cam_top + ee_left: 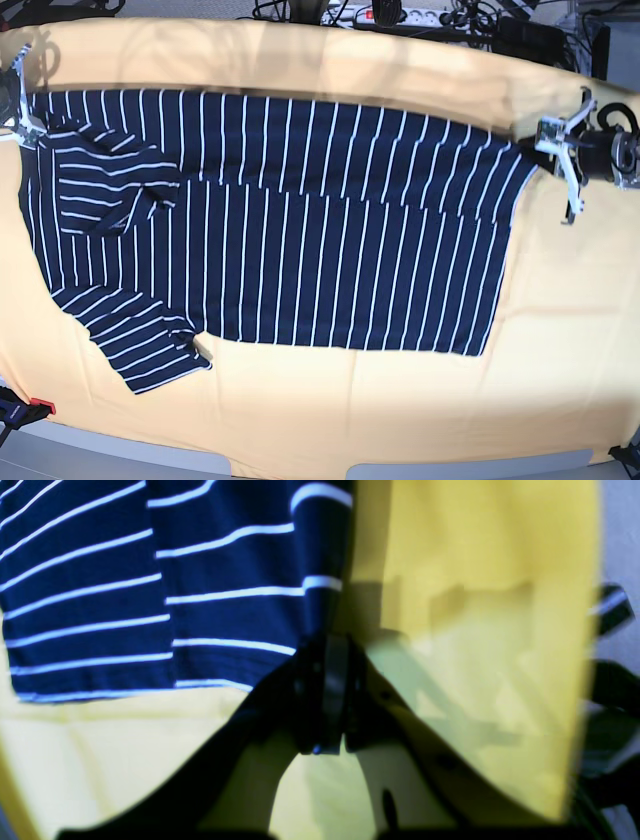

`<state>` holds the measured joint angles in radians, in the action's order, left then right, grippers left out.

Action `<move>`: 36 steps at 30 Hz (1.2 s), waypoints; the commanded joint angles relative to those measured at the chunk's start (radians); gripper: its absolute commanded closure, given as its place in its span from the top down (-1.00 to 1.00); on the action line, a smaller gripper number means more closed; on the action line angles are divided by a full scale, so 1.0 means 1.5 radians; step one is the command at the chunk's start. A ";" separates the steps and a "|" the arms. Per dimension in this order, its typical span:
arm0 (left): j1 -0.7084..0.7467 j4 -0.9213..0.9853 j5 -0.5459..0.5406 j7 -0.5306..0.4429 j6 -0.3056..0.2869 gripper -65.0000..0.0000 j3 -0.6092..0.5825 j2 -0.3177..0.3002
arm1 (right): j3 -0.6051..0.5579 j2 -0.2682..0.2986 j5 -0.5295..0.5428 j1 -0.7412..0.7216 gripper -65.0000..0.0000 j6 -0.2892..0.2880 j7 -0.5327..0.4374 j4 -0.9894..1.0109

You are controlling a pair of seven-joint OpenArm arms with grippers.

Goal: Fold the T-shirt properly
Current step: 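Grasp the shirt edges with both grippers and smooth them outward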

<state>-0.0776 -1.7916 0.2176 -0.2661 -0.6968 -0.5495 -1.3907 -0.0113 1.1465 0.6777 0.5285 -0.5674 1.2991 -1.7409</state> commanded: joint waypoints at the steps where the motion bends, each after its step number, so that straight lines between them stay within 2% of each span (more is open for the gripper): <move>1: 0.005 -0.014 0.001 -0.002 -0.001 -1.00 0.008 -0.032 | 0.008 0.021 -0.012 -0.004 -1.00 -0.012 0.029 -0.003; 8: 0.048 -0.051 0.003 0.003 -0.001 -1.00 0.008 -0.077 | 0.008 0.028 -0.012 -0.004 -1.00 -0.011 0.053 -0.003; 10: 0.048 -0.055 0.002 0.003 -0.001 -1.00 0.008 -0.089 | 0.008 0.040 -0.009 -0.004 -1.00 -0.011 0.055 -0.005; 13: 0.048 -0.063 0.001 0.003 -0.001 -1.00 0.008 -0.108 | 0.008 0.071 0.034 -0.004 -1.00 -0.016 0.065 -0.015; 18: 0.053 -0.085 0.002 0.003 -0.001 -1.00 0.007 -0.108 | 0.008 0.110 0.086 -0.003 -1.00 -0.023 0.065 -0.020; 21: 0.065 -0.094 0.007 0.003 -0.001 -1.00 0.007 -0.108 | 0.008 0.112 0.108 -0.004 -1.00 -0.039 0.065 -0.020; 26: 0.090 -0.094 0.051 0.003 -0.001 -1.00 0.007 -0.108 | 0.008 0.112 0.109 -0.004 -1.00 -0.039 0.065 -0.020; 33: 0.090 -0.094 0.051 0.003 -0.001 -1.00 0.007 -0.108 | 0.008 0.112 0.109 -0.004 -1.00 -0.029 0.065 -0.020; 36: 0.090 -0.094 0.052 0.003 -0.001 -0.37 0.007 -0.108 | 0.008 0.112 0.109 -0.004 -0.32 -0.023 0.065 -0.020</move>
<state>0.0692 -1.9289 0.3016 -0.2470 -0.6937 -0.5495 -1.5406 -0.0113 1.2827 0.8486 0.5312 -0.6075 1.3792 -1.7668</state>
